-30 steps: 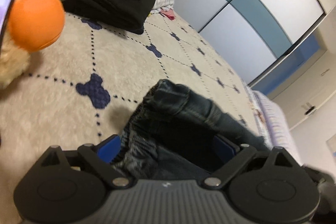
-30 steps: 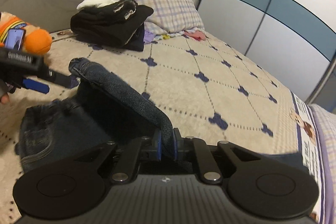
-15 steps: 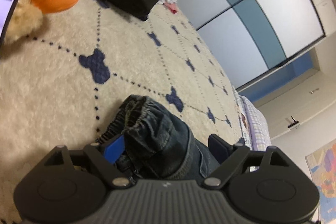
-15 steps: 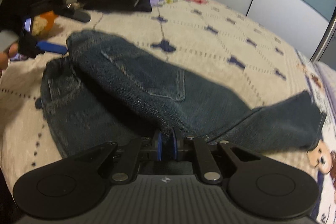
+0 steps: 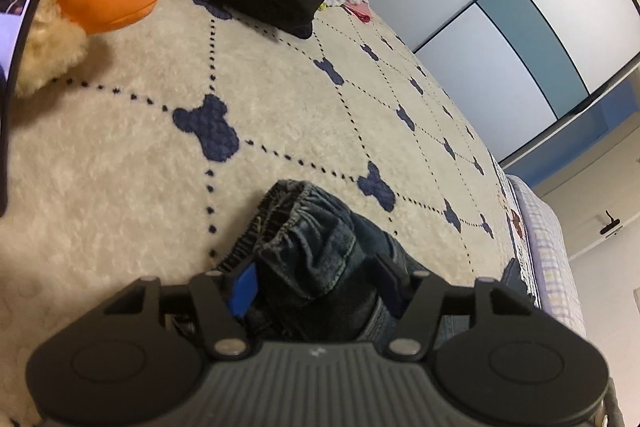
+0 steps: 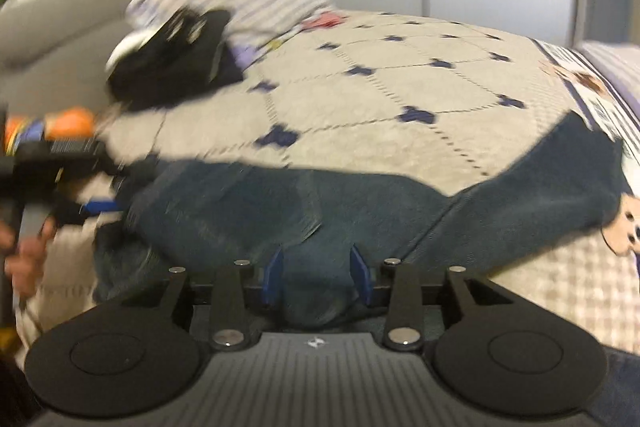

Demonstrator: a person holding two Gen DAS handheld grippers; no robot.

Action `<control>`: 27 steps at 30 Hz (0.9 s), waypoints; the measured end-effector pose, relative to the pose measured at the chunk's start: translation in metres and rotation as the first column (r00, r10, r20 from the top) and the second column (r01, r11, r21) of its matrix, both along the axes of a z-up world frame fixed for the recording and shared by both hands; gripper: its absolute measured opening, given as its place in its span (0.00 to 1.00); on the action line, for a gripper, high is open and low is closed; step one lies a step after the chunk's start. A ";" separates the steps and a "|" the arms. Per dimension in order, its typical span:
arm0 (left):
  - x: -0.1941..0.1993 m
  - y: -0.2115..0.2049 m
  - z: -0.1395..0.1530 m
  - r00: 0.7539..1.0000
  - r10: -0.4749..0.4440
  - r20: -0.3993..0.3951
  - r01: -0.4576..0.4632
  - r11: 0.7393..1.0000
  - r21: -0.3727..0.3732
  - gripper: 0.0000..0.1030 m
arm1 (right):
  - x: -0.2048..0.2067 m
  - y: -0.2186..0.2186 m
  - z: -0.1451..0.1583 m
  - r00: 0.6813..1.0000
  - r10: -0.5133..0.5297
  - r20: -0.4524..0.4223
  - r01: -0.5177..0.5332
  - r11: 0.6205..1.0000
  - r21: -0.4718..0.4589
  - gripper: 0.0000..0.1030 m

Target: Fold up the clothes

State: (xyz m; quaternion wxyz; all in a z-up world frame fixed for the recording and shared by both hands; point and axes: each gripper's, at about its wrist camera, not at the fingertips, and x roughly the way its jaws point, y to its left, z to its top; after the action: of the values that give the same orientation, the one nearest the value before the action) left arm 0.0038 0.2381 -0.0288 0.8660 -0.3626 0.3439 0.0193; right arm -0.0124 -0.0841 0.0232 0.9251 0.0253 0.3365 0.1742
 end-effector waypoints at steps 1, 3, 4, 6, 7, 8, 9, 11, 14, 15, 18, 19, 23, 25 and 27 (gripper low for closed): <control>0.000 0.000 0.000 1.000 0.001 0.000 -0.001 1.000 0.003 0.57 | 0.003 -0.005 0.000 1.000 -0.025 -0.006 0.025 0.999 0.026 0.41; -0.001 0.001 0.001 1.000 0.001 0.002 -0.001 1.000 0.008 0.55 | 0.011 -0.013 -0.002 0.996 -0.081 -0.029 0.082 0.994 0.070 0.43; -0.001 0.001 0.001 1.000 0.001 0.002 -0.001 1.000 0.008 0.55 | 0.015 -0.015 -0.004 0.993 -0.108 -0.041 0.111 0.991 0.077 0.43; -0.003 0.001 0.002 1.000 0.004 0.003 -0.004 1.000 0.009 0.54 | 0.025 -0.016 -0.010 0.985 -0.159 -0.060 0.162 0.985 0.052 0.44; -0.003 0.000 0.002 1.000 0.005 0.004 -0.005 1.000 0.011 0.54 | 0.030 -0.014 -0.012 0.981 -0.184 -0.060 0.186 0.982 0.026 0.44; -0.004 -0.001 0.003 1.000 0.006 0.006 -0.006 1.000 0.018 0.53 | 0.036 -0.013 -0.014 0.976 -0.209 -0.055 0.209 0.978 -0.003 0.44; -0.004 -0.002 0.005 1.000 0.006 0.008 -0.006 1.000 0.024 0.53 | 0.040 -0.013 -0.016 0.973 -0.226 -0.048 0.225 0.974 -0.025 0.44; -0.005 -0.005 0.007 1.000 0.003 0.012 -0.003 0.999 0.043 0.53 | 0.047 -0.013 -0.021 0.966 -0.257 -0.038 0.255 0.966 -0.053 0.44; -0.005 -0.008 0.009 1.000 0.001 0.014 -0.002 0.998 0.060 0.52 | 0.054 -0.013 -0.029 0.953 -0.301 -0.038 0.297 0.950 -0.094 0.44; -0.005 -0.008 0.009 1.000 0.001 0.014 -0.002 0.998 0.063 0.51 | 0.055 -0.014 -0.031 0.951 -0.306 -0.045 0.300 0.949 -0.097 0.44; -0.007 -0.009 0.011 1.000 0.001 0.020 -0.002 0.998 0.066 0.43 | 0.058 -0.020 -0.038 0.947 -0.315 -0.068 0.309 0.947 -0.094 0.44; -0.007 -0.008 0.011 1.000 0.001 0.022 -0.003 0.998 0.063 0.42 | 0.058 -0.022 -0.040 0.945 -0.320 -0.074 0.313 0.945 -0.092 0.44; -0.011 -0.007 0.013 1.000 0.000 0.027 -0.001 0.999 0.042 0.34 | 0.060 -0.028 -0.046 0.935 -0.344 -0.090 0.337 0.938 -0.085 0.23; -0.014 -0.006 0.015 1.000 -0.004 0.030 0.003 1.000 0.030 0.32 | 0.057 -0.032 -0.045 0.927 -0.362 -0.096 0.357 0.932 -0.061 0.10; -0.016 -0.005 0.018 0.999 -0.008 0.035 0.007 1.000 0.020 0.30 | 0.050 -0.034 -0.038 0.922 -0.380 -0.074 0.380 0.925 -0.023 0.09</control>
State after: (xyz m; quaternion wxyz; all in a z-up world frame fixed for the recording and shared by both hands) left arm -0.0125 0.2329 -0.0106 0.8753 -0.3532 0.3300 0.0131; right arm 0.0372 -0.1186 -0.0146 0.9277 0.0929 0.3615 -0.0109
